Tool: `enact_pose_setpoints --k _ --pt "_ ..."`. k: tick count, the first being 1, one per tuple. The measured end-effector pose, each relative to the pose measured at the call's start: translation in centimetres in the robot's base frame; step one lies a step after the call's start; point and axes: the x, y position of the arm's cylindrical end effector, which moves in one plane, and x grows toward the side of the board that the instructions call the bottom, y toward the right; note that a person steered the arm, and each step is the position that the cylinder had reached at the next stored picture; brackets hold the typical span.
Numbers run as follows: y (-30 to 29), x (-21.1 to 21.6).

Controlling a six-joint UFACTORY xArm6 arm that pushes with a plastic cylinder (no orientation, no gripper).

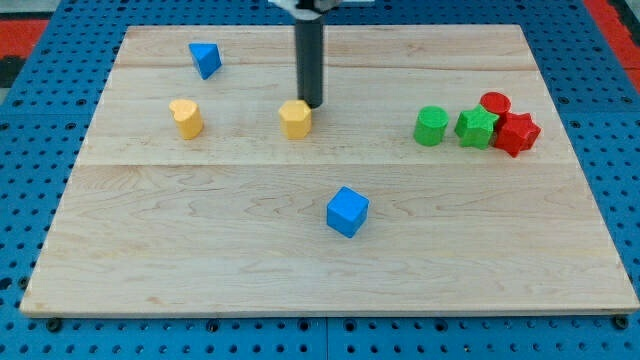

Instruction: Push yellow heart into yellow hexagon

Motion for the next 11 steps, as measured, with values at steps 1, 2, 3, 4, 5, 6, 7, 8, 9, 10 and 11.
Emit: enact_pose_setpoints --k 1,2,3,4,5,6,7,8,9,10,11 --pt "-0.9 2.0" --pt "-1.8 -2.1" --pt "-10.4 -4.4" --pt "-19.6 -4.4" --pt "-18.0 -1.8" --pt "-12.3 -0.9" --pt "-13.5 -1.5" --pt "-19.9 -1.2" --pt "-19.1 1.6" --pt "-11.1 1.7" --pt "-5.8 1.8"
